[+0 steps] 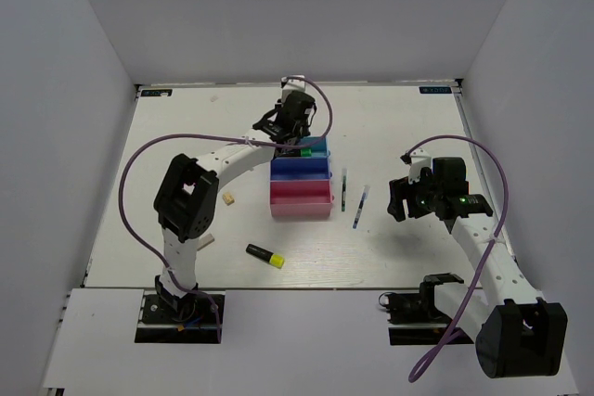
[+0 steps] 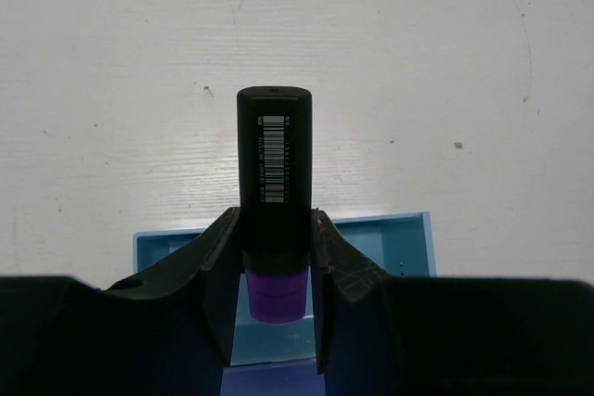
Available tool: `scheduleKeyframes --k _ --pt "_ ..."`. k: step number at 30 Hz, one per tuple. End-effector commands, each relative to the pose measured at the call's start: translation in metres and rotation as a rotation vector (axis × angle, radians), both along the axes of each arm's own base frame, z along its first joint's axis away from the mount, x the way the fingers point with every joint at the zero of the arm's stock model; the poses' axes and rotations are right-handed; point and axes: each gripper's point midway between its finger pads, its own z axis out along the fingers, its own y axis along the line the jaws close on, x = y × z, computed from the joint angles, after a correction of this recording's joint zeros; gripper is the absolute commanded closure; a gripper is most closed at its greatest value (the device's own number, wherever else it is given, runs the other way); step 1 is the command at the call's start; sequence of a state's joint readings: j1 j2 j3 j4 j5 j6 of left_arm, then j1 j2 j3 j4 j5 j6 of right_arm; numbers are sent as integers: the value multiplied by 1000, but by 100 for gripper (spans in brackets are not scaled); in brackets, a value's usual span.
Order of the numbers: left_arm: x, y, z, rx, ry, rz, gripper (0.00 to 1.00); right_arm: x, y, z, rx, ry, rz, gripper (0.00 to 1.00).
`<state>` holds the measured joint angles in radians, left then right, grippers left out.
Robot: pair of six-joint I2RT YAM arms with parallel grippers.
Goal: Sort the stationery into containers
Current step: Place the pen in the storage box, then pick up the pen from the center of the board.
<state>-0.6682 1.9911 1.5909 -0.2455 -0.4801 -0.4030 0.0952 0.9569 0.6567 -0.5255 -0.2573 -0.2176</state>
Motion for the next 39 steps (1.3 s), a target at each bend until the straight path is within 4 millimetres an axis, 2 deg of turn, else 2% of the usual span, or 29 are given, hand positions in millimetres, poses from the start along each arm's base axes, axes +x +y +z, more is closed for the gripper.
scheduleKeyframes --k 1,6,9,13,16,17,19,20,22,25,28,31,33,34,36,37,38,39 --pt "5 2 0 17 -42 13 93 3 2 6 7 -13 16 25" --pt "-5 9 -25 32 -12 23 92 3 2 6 5 -14 14 25" --pt "-8 14 -33 37 -5 34 90 2 1 5 3 -9 14 25" --pt "-11 15 -37 41 0 32 84 2 2 4 4 -7 16 25" --pt "-14 18 -38 43 4 37 74 3 2 6 6 -12 17 25" --pt "-15 19 -38 42 4 39 62 2 1 4 5 -3 14 25" --pt "-17 21 -38 43 3 44 55 2 1 4 4 -4 13 25" --pt "-18 23 -40 48 5 48 43 2 1 3 4 0 13 25" --pt "-18 25 -37 46 2 51 38 2 1 4 5 -3 16 25" --pt "-19 25 -28 38 -8 47 31 2 1 2 5 2 16 25" --pt "-21 24 -12 22 -35 41 33 1 2 2 4 3 21 25" --pt "-24 22 24 -15 -105 25 35 0 3 3 12 -3 30 25" --pt "-31 17 35 -22 -123 1 35 0 5 5 14 -18 42 26" --pt "-36 18 60 -45 -160 -8 37 -1 7 5 24 -17 52 26" --pt "-48 16 67 -32 -162 -35 47 -2 9 8 22 -47 83 38" --pt "-60 25 90 -47 -189 -37 67 -6 18 10 56 -57 135 73" --pt "-68 32 90 -33 -161 -38 79 -7 22 13 61 -78 183 92" --pt "-78 40 102 -57 -163 -28 89 -13 37 21 123 -86 260 100"
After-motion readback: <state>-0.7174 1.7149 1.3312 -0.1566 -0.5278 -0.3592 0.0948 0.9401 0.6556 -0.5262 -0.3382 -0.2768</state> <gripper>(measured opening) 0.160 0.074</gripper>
